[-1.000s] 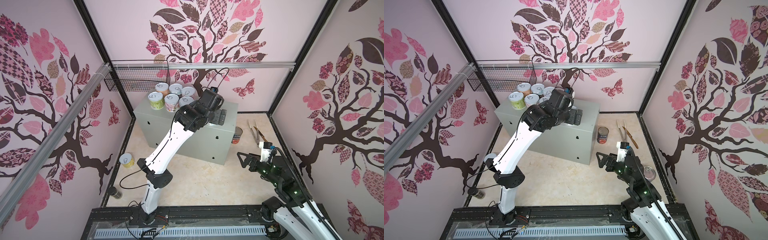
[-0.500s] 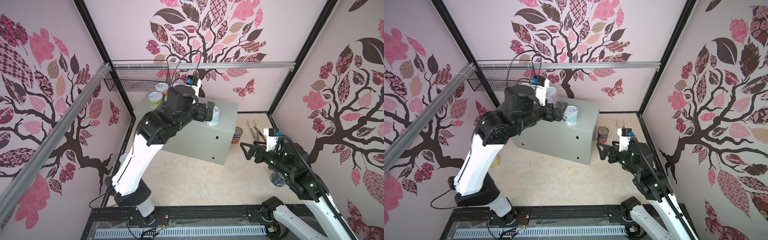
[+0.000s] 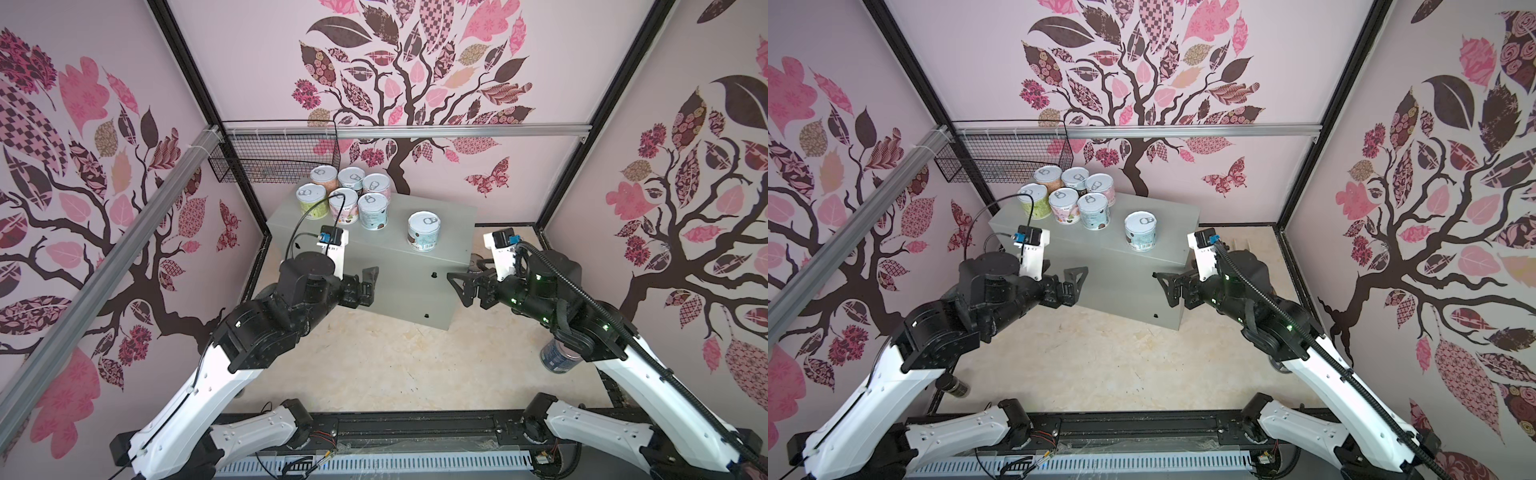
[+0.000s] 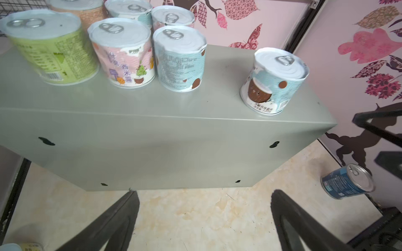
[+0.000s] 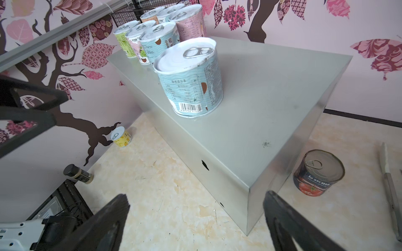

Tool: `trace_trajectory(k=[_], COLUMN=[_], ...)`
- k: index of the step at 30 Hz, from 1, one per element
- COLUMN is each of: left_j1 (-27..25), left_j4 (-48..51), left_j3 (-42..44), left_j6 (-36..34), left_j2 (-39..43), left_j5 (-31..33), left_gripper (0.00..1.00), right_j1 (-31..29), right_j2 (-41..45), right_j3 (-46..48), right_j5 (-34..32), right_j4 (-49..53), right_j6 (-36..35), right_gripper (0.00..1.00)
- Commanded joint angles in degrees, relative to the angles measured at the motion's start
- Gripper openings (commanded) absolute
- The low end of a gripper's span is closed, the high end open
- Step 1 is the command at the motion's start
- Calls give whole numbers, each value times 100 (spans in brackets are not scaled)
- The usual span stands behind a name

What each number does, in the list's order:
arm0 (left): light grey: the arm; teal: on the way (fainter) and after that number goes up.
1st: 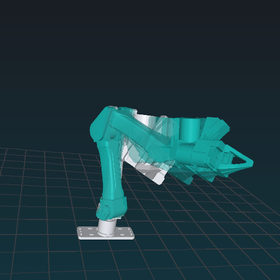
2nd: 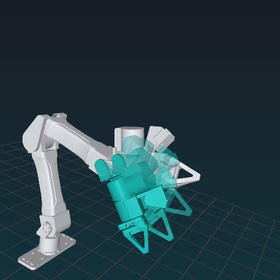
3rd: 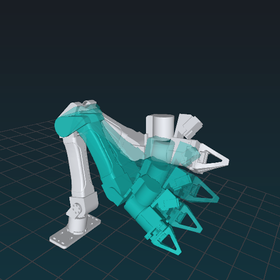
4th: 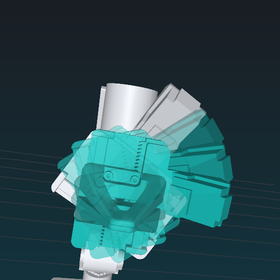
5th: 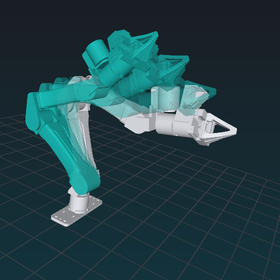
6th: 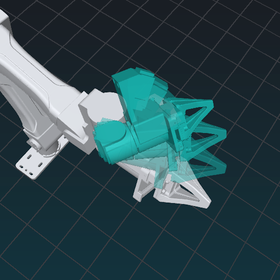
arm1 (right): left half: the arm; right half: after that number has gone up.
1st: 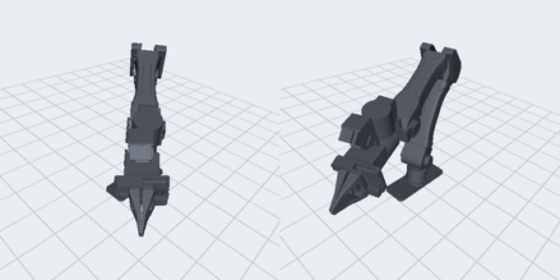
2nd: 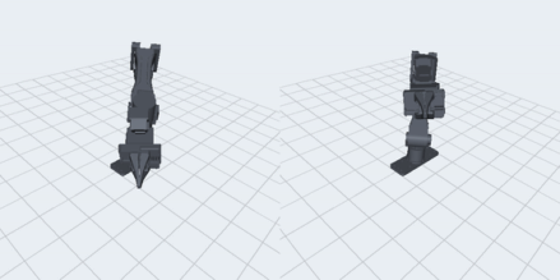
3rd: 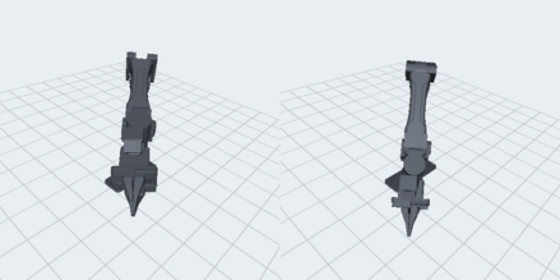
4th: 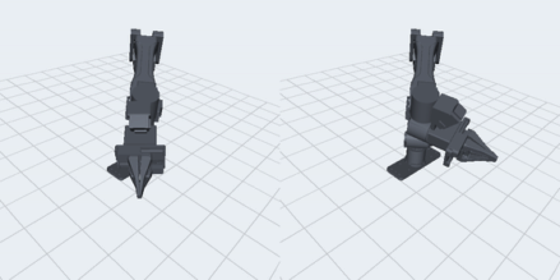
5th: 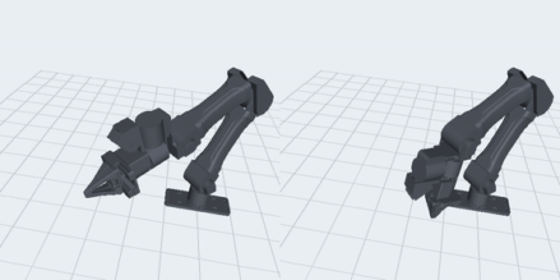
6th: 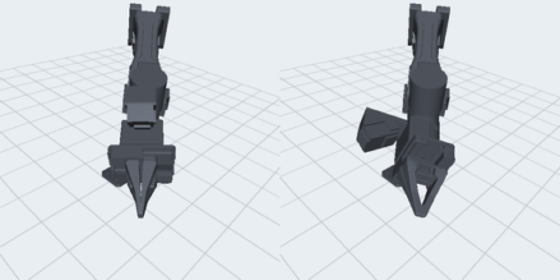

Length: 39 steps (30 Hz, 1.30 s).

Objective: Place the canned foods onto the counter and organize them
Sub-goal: 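Withdraw the left gripper while the right gripper grasps the light-blue can on the cabinet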

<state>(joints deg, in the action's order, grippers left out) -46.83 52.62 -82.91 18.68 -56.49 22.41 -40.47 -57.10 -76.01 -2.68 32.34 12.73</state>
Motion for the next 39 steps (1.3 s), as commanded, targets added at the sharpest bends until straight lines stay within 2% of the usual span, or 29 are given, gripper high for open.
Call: trace_trajectory(k=[1, 7, 13, 24, 39], left_j1=[25, 32, 42, 60, 60], left_j4=[-335, -322, -524, -685, -747], left_j3=[858, 1952, 2680, 3171, 3459], left_j6=[176, 377, 538, 566, 436], left_j2=[616, 1208, 1368, 1510, 1608], left_j5=[307, 410, 287, -123, -208], left_gripper=[98, 98, 98, 98, 98], right_j1=[-26, -24, -39, -64, -65], right_j2=[-300, -868, -1303, -2188, -3195], right_j3=[-367, -822, -1143, -1751, -2785], right_j5=[-356, -391, -451, -470, -606], right_j4=[61, 52, -43, -296, -263], right_j6=[-143, -293, -333, -383, -603], right_gripper=[99, 99, 100, 100, 99])
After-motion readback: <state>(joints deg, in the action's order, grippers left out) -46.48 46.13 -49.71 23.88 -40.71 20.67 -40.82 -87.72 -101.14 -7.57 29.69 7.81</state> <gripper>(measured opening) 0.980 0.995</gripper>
